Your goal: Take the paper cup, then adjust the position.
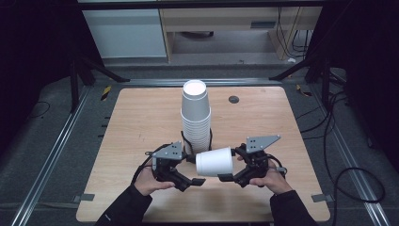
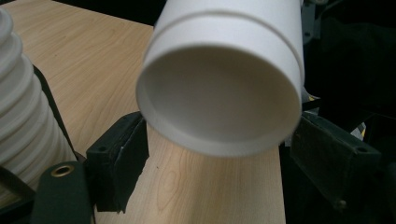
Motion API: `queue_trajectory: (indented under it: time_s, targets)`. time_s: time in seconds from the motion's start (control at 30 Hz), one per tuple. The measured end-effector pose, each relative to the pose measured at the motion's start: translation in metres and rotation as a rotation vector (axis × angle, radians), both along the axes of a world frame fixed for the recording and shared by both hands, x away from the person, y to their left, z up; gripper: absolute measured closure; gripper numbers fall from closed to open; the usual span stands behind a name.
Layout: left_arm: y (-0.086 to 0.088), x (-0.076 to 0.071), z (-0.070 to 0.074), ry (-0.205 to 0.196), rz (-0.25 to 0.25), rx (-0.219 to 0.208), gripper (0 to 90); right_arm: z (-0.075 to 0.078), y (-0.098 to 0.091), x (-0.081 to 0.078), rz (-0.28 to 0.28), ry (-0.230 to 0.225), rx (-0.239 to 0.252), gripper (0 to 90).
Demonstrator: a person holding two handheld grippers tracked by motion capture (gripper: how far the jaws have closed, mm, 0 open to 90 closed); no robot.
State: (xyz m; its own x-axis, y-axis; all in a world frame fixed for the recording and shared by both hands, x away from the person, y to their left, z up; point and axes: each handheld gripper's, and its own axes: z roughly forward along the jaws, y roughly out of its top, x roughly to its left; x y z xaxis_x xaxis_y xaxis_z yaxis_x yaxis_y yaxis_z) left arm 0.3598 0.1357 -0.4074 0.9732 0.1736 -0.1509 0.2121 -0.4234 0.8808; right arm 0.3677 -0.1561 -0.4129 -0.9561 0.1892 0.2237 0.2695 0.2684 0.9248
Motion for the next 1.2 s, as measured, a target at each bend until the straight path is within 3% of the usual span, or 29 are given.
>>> queue_trajectory:
  time_s: [0.47,0.97,1.2]
  targets:
    - [0.024,0.008,0.007,-0.003,0.085,0.013,19.6,0.011,-0.018,0.007,-0.064,-0.042,-0.043,9.4]
    - [0.023,0.011,0.006,0.002,0.087,0.023,19.7,0.016,-0.019,0.009,-0.08,-0.062,-0.085,9.1]
    - [0.024,0.009,0.012,-0.015,0.083,0.019,19.4,0.023,-0.015,0.011,-0.048,-0.073,-0.123,9.1]
